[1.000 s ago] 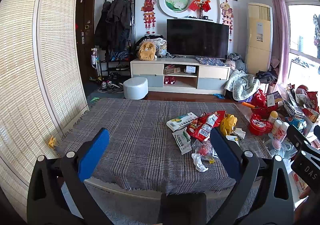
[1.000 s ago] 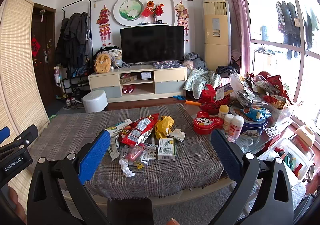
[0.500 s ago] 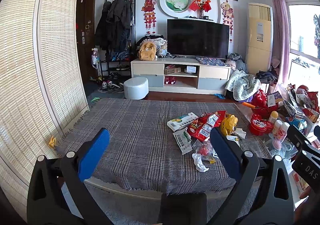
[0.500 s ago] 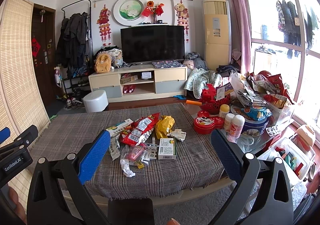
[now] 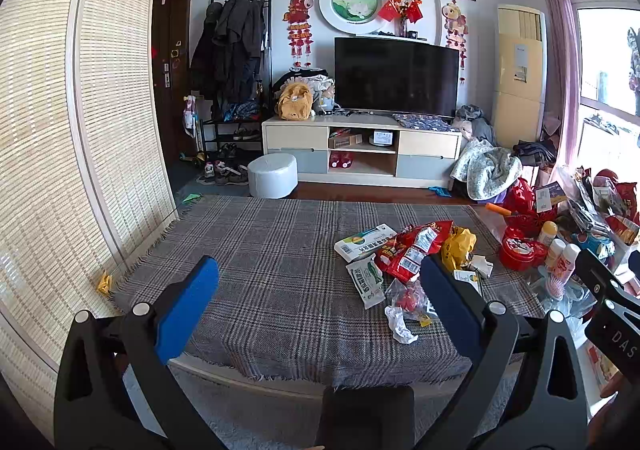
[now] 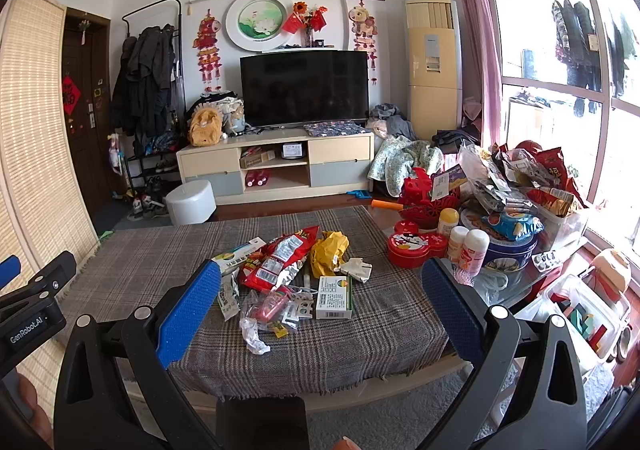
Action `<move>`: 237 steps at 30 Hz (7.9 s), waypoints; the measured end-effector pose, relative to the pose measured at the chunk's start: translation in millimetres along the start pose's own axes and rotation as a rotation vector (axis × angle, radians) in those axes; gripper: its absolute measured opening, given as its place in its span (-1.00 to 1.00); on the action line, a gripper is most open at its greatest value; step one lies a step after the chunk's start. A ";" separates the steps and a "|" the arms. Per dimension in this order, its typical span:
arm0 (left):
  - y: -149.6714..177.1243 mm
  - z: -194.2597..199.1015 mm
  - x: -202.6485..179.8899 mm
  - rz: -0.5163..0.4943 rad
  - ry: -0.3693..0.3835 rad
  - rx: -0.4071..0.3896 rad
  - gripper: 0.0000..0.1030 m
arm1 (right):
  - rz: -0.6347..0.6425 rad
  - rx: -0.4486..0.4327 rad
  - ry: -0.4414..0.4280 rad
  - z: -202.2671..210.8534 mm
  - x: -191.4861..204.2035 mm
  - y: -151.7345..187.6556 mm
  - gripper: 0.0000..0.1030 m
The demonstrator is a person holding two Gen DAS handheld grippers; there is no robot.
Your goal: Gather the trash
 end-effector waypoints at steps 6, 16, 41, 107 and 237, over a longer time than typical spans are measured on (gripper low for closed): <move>3.2 -16.6 22.2 0.006 0.003 0.017 0.86 | -0.021 0.013 -0.023 -12.6 -2.5 4.0 0.95; 2.0 -50.5 11.2 -0.051 -0.002 0.056 0.86 | -0.035 0.082 -0.009 -58.5 -14.7 -0.3 0.95; 51.2 -253.5 -47.5 -0.129 0.078 0.362 0.66 | -0.069 0.422 -0.045 -251.7 -39.1 54.2 0.92; 151.1 -374.5 -79.3 -0.207 0.173 0.641 -0.77 | -0.152 0.731 -0.115 -371.5 -24.2 155.1 0.28; 170.4 -297.2 -148.9 -0.138 0.439 0.558 0.14 | -0.199 0.647 -0.337 -338.2 37.0 125.6 0.03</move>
Point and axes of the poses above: each gripper's, at about its wrist camera, not at the fingertips, and z roughly against the way its jaws point, x to its left, y to its underside, the point moved 9 cm from there along -z, roughly the way its jaws point, and after that the axes turned 4 degrees about z, right-handed, at the moved point
